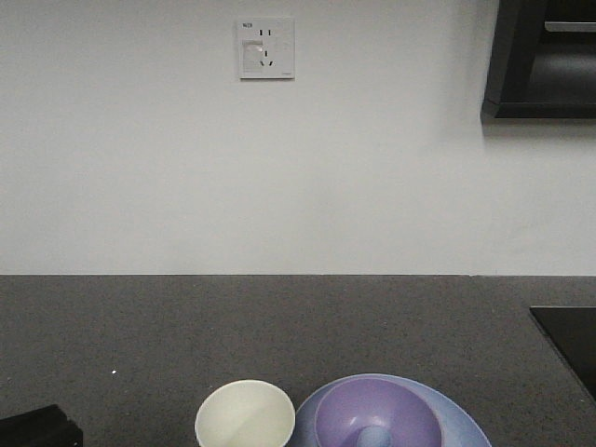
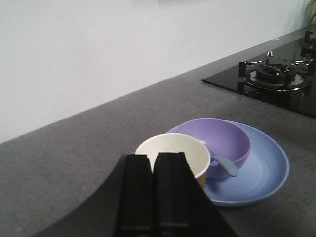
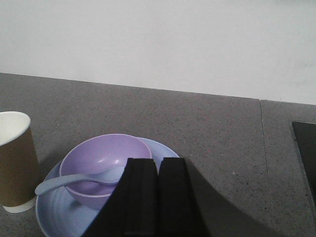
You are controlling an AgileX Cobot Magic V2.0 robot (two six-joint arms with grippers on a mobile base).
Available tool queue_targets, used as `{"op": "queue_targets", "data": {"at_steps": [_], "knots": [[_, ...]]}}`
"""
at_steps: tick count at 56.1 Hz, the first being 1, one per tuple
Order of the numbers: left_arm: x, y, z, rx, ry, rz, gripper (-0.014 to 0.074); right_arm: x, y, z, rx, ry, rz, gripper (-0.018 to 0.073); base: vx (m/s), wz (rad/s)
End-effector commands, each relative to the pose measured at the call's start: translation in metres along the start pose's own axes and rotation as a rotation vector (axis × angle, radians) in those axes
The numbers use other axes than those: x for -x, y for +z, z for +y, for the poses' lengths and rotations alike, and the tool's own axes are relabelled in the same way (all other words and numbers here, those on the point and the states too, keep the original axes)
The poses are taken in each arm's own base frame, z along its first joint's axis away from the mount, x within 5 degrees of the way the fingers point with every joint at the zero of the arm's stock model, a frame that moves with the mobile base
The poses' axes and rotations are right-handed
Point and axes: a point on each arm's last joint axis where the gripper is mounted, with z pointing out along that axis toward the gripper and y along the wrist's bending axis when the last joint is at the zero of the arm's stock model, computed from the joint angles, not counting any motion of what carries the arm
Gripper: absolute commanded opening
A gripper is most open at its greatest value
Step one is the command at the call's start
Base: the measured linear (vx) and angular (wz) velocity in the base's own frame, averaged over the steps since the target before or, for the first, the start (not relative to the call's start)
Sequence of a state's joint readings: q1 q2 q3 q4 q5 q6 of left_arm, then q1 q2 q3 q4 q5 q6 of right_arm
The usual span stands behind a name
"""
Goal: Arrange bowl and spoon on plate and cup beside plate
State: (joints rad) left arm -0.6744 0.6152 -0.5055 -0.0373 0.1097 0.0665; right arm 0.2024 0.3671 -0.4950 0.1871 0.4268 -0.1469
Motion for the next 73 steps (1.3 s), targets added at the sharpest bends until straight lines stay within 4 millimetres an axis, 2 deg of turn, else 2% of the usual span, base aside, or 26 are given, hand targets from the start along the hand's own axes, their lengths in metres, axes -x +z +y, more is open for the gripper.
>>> {"op": "queue_targets", "data": {"at_steps": [1, 5, 11, 26, 36, 43, 73], "knots": [[0.004, -0.007, 0.008, 0.075, 0.038, -0.203, -0.0003, 0.017, -0.003, -0.001, -0.012, -0.005, -0.110, -0.0008, 0.00, 0.00], [-0.015, -0.016, 0.019, 0.186, 0.001, -0.279, -0.0003, 0.017, -0.003, -0.001, -0.012, -0.004, -0.110, -0.0008, 0.00, 0.00], [-0.047, -0.033, 0.029, 0.322, -0.009, -0.298, -0.0003, 0.017, -0.003, -0.001, -0.012, -0.004, -0.110, -0.0008, 0.00, 0.00], [-0.108, -0.063, 0.030, 0.531, -0.002, -0.285, -0.0003, 0.017, -0.003, -0.001, -0.012, -0.004, -0.110, -0.0008, 0.00, 0.00], [-0.120, -0.072, 0.025, 0.573, 0.027, -0.198, -0.0003, 0.017, -0.003, -0.001, -0.012, -0.004, -0.110, -0.0008, 0.00, 0.00], [-0.124, -0.072, 0.025, 0.576, 0.042, -0.141, -0.0003, 0.017, -0.003, -0.001, -0.012, -0.004, -0.112, -0.0008, 0.00, 0.00], [-0.125, -0.071, 0.025, 0.573, 0.039, -0.138, -0.0003, 0.017, -0.003, -0.001, -0.012, -0.004, -0.112, -0.0008, 0.00, 0.00]]}}
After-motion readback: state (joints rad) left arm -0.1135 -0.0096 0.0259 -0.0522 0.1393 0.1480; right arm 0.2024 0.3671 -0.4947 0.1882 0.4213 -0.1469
